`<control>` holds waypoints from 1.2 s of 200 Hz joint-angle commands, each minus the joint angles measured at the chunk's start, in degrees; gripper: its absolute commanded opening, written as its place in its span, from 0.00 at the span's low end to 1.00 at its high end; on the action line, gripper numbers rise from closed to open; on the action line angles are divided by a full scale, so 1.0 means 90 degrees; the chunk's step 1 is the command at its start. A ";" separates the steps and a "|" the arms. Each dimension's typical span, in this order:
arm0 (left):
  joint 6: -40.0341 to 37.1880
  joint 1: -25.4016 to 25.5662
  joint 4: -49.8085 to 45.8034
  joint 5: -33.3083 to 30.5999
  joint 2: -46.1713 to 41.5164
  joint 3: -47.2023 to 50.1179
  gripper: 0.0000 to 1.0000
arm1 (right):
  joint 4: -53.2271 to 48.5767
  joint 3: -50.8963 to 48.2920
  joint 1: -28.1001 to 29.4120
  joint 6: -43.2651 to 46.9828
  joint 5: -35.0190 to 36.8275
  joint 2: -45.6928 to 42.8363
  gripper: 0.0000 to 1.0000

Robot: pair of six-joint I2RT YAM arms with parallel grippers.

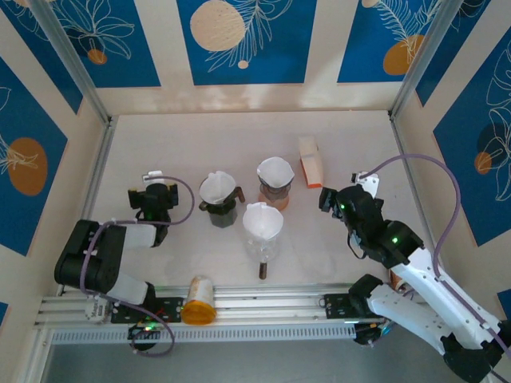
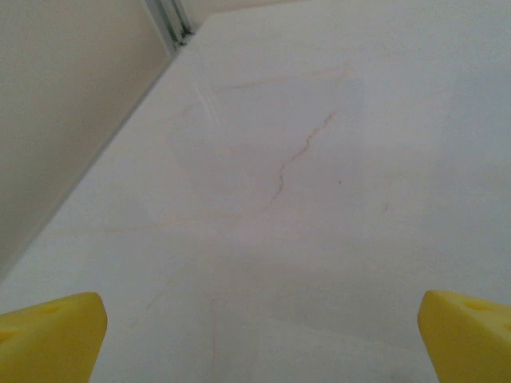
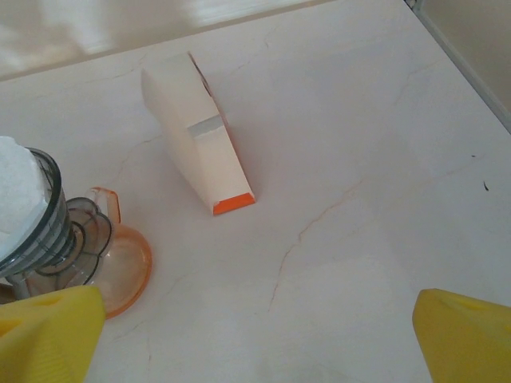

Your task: Place the coffee filter in the dripper

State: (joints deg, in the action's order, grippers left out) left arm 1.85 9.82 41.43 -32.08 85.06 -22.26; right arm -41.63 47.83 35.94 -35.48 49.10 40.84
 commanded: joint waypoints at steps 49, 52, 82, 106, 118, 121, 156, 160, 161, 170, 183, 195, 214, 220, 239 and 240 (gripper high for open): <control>-0.0118 -0.0554 0.0637 0.1739 0.0106 -0.0098 1.00 | 0.2746 -0.1120 -0.1932 0.1597 -0.2249 -0.0026 0.99; -0.0158 -0.0554 0.0632 0.1908 0.0150 -0.0133 1.00 | 0.2900 -0.1199 -0.2037 0.1666 -0.2365 -0.0026 0.99; -0.0131 -0.0591 0.1624 0.2042 0.0420 0.0326 1.00 | 0.4200 -0.1816 -0.2937 0.2073 -0.3081 0.0108 0.99; -0.0177 -0.0569 0.1613 0.2021 0.0469 0.0261 1.00 | 0.4883 -0.2142 -0.3696 0.2127 -0.3443 0.0546 0.99; -0.0205 -0.0569 0.1773 0.2018 0.0529 0.0282 1.00 | 0.5627 -0.2448 -0.3834 0.2435 -0.3590 0.0867 0.99; -0.0205 -0.0566 0.1722 0.2022 0.0506 0.0277 1.00 | 0.5749 -0.2499 -0.3863 0.2448 -0.3565 0.0956 0.99; -0.0209 -0.0560 0.1742 0.2003 0.0506 0.0287 1.00 | 0.7470 -0.2836 -0.3878 0.2834 -0.3788 0.2198 0.99; -0.0205 -0.0560 0.1710 0.2003 0.0495 0.0277 1.00 | 0.7636 -0.2844 -0.3878 0.2875 -0.3801 0.2372 0.99; -0.0205 -0.0557 0.1703 0.2007 0.0498 0.0282 1.00 | 0.7673 -0.2844 -0.3877 0.2886 -0.3808 0.2418 0.99; -0.0206 -0.0557 0.1745 0.2001 0.0506 0.0286 1.00 | 0.8040 -0.2867 -0.3877 0.3014 -0.3864 0.2828 0.99; -0.0205 -0.0552 0.1730 0.2002 0.0510 0.0286 1.00 | 0.8355 -0.2822 -0.3872 0.3094 -0.3874 0.3345 0.99; -0.0208 -0.0555 0.1716 0.2001 0.0510 0.0272 1.00 | 0.8667 -0.2789 -0.3848 0.3193 -0.3979 0.3784 0.99; -0.0205 -0.0551 0.1688 0.2000 0.0519 0.0257 1.00 | 0.8683 -0.2535 -0.3876 0.3226 -0.4086 0.4223 0.99; -0.0207 -0.0553 0.1682 0.2006 0.0520 0.0252 1.00 | 0.8739 -0.2489 -0.3886 0.3208 -0.4179 0.4357 0.99; -0.0205 -0.0547 0.1686 0.2002 0.0520 0.0256 1.00 | 0.9367 -0.2544 -0.3802 0.3286 -0.4235 0.4908 0.99; -0.0205 -0.0546 0.1686 0.2002 0.0520 0.0252 1.00 | 0.9444 -0.2549 -0.3787 0.3302 -0.4250 0.4975 0.99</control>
State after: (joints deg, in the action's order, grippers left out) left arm 0.89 5.04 54.89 -14.98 89.23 -20.08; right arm 33.45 23.64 1.13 -7.94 13.39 81.17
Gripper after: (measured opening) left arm 0.998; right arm 0.990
